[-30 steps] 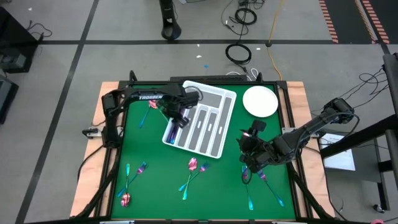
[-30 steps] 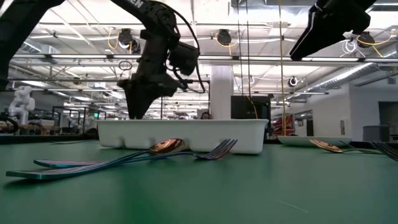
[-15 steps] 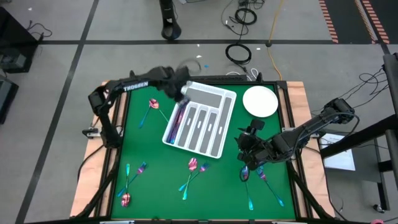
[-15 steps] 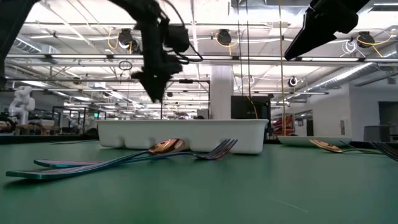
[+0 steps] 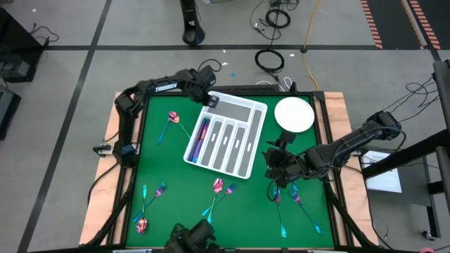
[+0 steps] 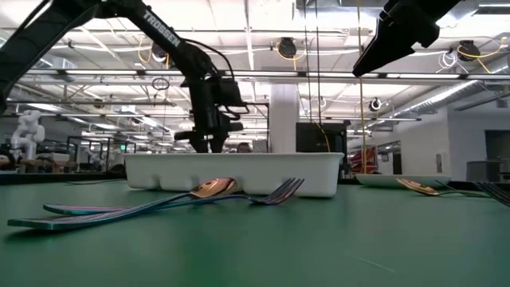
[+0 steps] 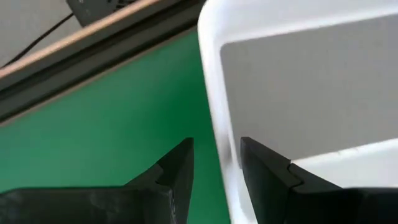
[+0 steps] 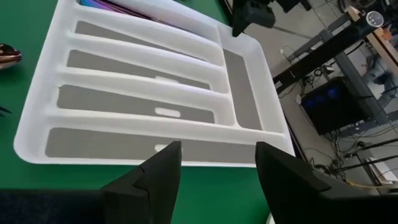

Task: Sort silverware
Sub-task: Adjust the silverware tray

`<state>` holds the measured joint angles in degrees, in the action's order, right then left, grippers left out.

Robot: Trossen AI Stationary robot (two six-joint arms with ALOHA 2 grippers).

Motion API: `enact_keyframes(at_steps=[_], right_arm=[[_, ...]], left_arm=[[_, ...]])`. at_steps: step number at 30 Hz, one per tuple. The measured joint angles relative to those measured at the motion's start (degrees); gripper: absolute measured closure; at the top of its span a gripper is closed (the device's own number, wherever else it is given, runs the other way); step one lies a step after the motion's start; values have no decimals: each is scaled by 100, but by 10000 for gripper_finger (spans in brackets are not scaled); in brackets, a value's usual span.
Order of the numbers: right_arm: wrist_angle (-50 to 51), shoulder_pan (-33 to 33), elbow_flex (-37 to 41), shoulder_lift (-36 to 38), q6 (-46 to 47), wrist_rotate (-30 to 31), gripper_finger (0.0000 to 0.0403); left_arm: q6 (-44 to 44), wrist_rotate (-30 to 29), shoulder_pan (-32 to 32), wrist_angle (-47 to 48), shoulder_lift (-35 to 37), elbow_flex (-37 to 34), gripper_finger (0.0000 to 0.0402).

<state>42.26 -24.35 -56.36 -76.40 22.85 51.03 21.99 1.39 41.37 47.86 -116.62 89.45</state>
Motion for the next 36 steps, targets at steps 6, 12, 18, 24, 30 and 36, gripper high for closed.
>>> enact_keyframes(at_steps=[6, 12, 18, 24, 30, 36], right_arm=[[-2, 15, 0, 0, 0, -13, 209], [-15, 16, 0, 0, 0, -13, 209], [-20, 16, 0, 0, 0, -15, 209], [-24, 16, 0, 0, 0, -18, 209], [-28, 14, 0, 0, 9, -42, 209], [-33, 14, 0, 0, 42, -42, 209]], left_arm=[[9, -79, -13, -288, -41, 4, 270], [63, -430, -19, 79, -41, 7, 270], [602, -444, -18, 200, -42, -5, 285], [913, -543, -16, 907, -41, -9, 343], [1520, -571, -57, 1142, -34, -9, 374], [1948, -486, -51, 1136, -32, -11, 377]])
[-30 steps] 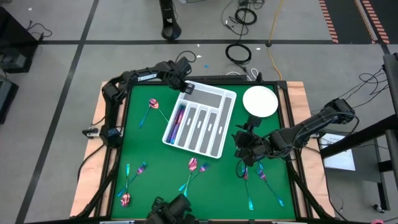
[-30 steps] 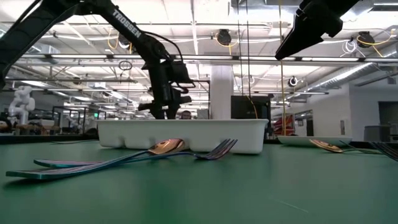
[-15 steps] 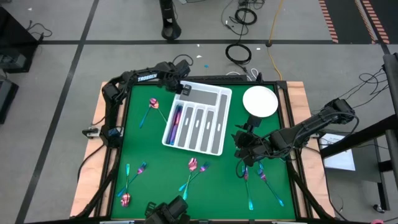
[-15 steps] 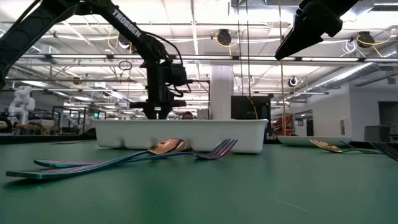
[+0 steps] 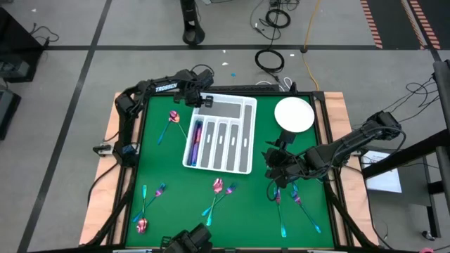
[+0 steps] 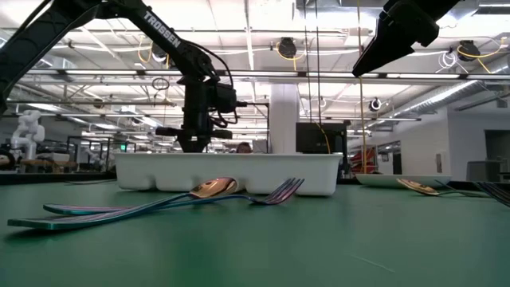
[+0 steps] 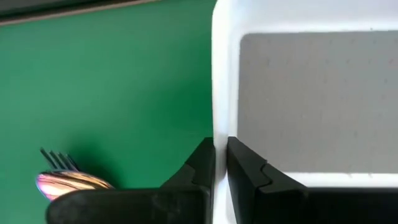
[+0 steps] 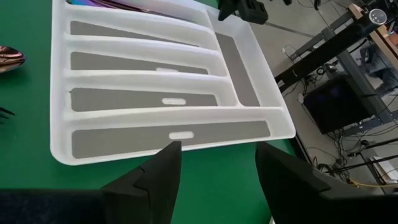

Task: Sort silverware
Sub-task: Adjust the silverware tray

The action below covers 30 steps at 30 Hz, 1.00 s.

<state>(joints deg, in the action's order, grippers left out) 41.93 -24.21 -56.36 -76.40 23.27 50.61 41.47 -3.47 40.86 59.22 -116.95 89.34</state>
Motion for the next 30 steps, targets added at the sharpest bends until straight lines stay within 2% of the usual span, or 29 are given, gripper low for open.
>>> enact_keyframes(at_steps=[11, 20, 30], right_arm=[[-20, 0, 0, 0, 2, -155, 209], [-17, -7, 0, 0, 2, -155, 209], [-25, -7, 0, 0, 4, -443, 209]], left_arm=[[737, 75, 4, -105, 0, -11, 379], [968, 913, -11, -341, 0, -13, 380], [1067, 941, 99, -320, 0, -11, 381]])
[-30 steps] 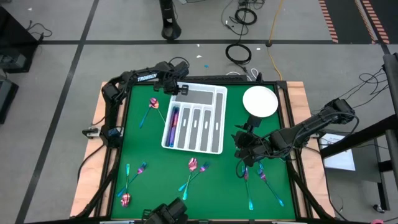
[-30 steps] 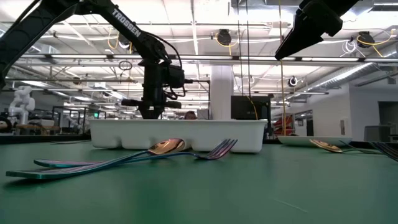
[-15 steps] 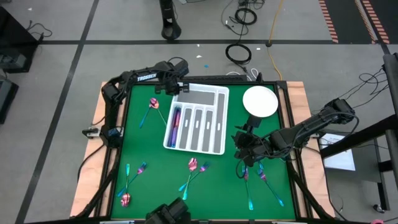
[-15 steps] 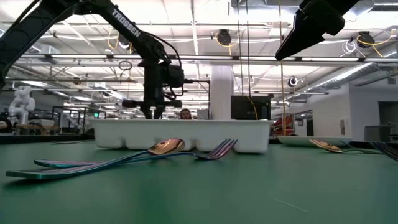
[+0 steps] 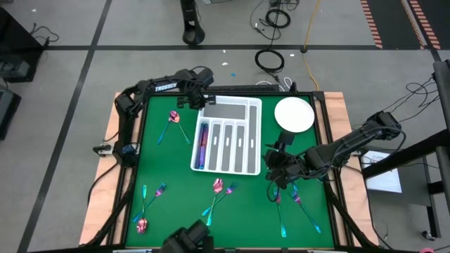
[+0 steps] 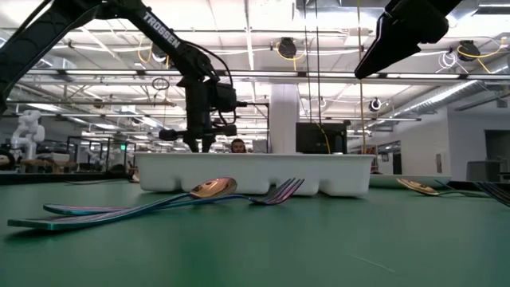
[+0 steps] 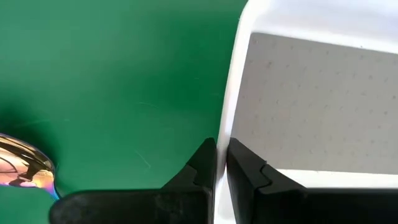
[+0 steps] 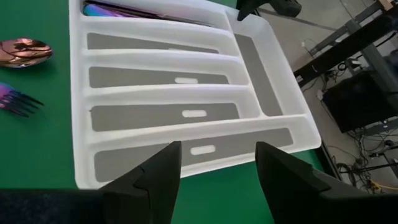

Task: Sort silverware
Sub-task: Adjust the silverware tray

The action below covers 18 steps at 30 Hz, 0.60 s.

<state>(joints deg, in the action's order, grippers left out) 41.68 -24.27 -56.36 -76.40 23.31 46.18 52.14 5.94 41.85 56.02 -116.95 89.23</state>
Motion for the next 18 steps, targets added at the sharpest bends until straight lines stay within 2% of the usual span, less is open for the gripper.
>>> enact_keyframes(at_steps=[6, 14, 18], right_arm=[[-25, -26, 0, 0, 135, -9, 209], [-25, -177, 0, 0, 215, -9, 209], [-35, -210, 0, 0, 210, 2, 209]], left_arm=[[-9, -42, 121, 64, 0, 2, 381], [-203, -628, 292, 264, 0, 8, 379], [-439, -783, 218, 34, -1, 2, 357]])
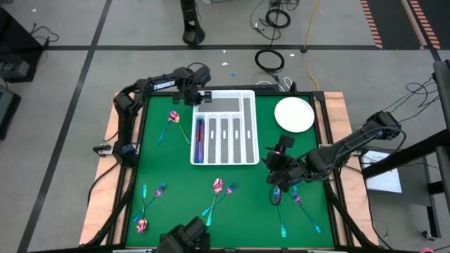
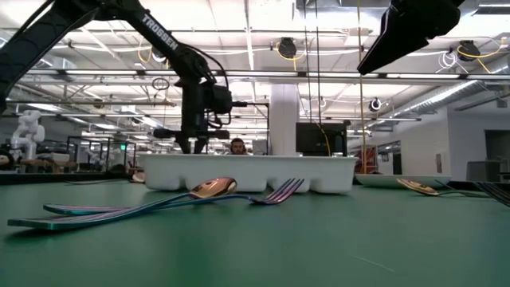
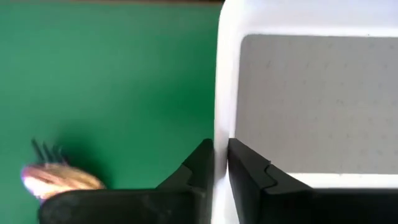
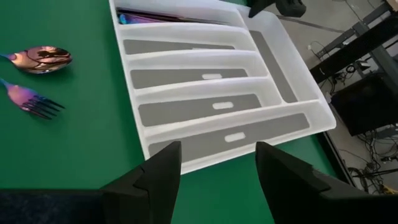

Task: Sort silverware
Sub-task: Adjust the silverware tray, then put the blue spoon into the silverware tray

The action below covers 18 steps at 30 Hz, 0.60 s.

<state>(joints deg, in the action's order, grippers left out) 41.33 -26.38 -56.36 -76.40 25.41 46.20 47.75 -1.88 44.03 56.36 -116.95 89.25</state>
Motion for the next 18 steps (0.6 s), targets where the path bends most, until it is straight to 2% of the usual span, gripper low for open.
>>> enact_keyframes(at_steps=[4, 12, 18], right_arm=[[-28, 7, 0, 0, -14, 24, 209], [-154, 14, 0, 0, -125, 26, 209], [-153, 14, 0, 0, -166, 24, 209]], left_arm=[[-174, -137, -29, -70, -17, 0, 321], [-333, -16, -29, 17, -17, 50, 235], [-762, 143, 78, 416, 180, 487, 190]])
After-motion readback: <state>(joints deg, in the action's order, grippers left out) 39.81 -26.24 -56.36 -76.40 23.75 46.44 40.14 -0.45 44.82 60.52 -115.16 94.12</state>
